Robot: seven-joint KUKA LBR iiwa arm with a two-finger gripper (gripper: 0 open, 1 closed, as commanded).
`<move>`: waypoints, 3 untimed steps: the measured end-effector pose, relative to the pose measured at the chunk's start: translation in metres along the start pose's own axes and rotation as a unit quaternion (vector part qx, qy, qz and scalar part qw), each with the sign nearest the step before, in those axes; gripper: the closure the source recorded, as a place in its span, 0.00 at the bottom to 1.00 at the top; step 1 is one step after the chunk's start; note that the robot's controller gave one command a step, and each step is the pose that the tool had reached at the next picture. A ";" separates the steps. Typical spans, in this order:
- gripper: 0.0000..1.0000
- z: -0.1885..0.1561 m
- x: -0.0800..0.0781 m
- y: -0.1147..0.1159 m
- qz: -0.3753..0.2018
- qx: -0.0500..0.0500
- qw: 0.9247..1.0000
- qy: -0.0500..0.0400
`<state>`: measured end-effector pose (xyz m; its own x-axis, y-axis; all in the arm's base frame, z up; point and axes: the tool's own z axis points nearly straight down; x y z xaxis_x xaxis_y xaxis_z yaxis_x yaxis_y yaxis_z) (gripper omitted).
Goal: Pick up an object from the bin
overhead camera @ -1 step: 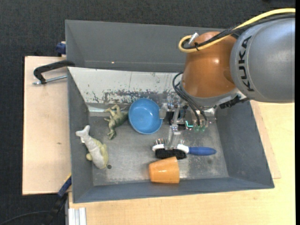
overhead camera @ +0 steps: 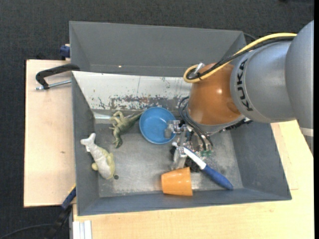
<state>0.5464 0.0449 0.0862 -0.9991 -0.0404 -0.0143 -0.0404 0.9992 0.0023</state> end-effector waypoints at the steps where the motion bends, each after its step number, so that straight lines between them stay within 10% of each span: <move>1: 0.00 -0.015 -0.015 -0.001 -0.032 0.000 0.999 0.003; 3: 0.00 0.016 -0.010 0.000 0.131 0.001 0.991 0.007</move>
Offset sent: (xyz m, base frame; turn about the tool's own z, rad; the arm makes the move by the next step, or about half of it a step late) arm 0.0128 -0.0011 0.0138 -0.0643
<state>0.5569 0.0458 0.0705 -0.9755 0.2201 -0.0004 0.2201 0.9755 0.0026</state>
